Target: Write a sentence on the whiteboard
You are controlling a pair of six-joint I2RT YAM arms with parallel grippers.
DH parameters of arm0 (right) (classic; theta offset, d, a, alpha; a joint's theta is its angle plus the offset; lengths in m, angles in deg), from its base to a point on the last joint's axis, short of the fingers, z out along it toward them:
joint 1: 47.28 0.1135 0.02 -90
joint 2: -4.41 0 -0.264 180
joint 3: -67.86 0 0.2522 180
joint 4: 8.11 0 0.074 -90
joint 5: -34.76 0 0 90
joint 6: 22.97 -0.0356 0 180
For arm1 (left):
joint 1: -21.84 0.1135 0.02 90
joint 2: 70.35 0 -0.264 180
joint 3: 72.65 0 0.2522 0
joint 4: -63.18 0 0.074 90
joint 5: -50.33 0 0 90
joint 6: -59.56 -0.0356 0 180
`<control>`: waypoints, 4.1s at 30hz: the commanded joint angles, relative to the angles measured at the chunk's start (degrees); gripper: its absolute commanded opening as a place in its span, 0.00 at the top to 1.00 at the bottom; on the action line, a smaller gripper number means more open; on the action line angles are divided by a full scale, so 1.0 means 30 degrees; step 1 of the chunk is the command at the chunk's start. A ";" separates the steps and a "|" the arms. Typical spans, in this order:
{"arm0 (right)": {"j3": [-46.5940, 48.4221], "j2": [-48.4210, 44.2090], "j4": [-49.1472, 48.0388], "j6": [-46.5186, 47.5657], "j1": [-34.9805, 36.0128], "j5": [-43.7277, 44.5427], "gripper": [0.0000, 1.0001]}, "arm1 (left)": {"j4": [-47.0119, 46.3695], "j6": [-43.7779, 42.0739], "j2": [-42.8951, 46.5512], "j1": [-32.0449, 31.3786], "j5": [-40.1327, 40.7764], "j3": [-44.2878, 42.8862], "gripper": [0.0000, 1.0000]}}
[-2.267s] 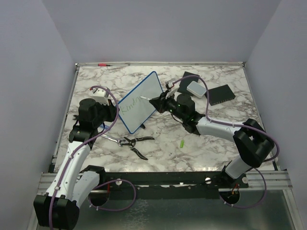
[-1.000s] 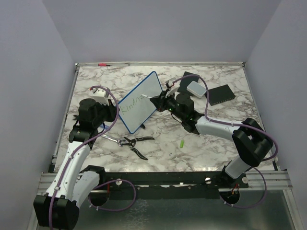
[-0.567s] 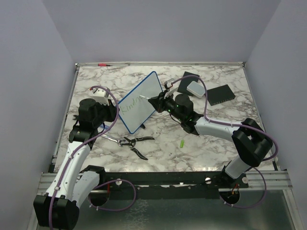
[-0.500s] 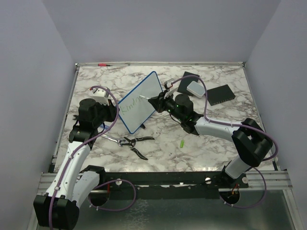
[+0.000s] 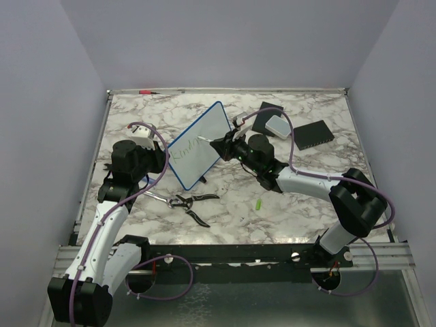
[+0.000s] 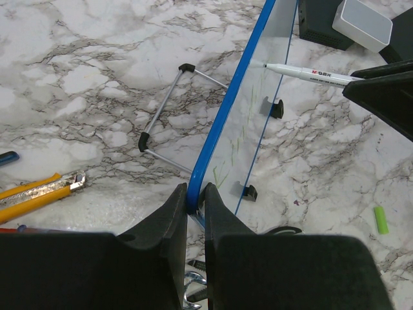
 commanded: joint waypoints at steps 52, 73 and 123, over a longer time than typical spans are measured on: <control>-0.0615 -0.0835 0.0929 -0.0178 0.0136 0.2454 0.99 | 0.0169 -0.0258 0.0321 -0.0125 0.0245 0.0181 0.97; 0.0620 0.0097 0.0027 0.0130 -0.0789 0.1932 0.99 | 0.0197 -0.0270 0.0263 -0.0121 0.0279 0.0164 0.97; 0.0331 0.0890 0.0509 -0.0176 -0.0539 0.2056 0.99 | 0.0196 -0.0265 0.0205 -0.0180 0.0278 0.0153 0.97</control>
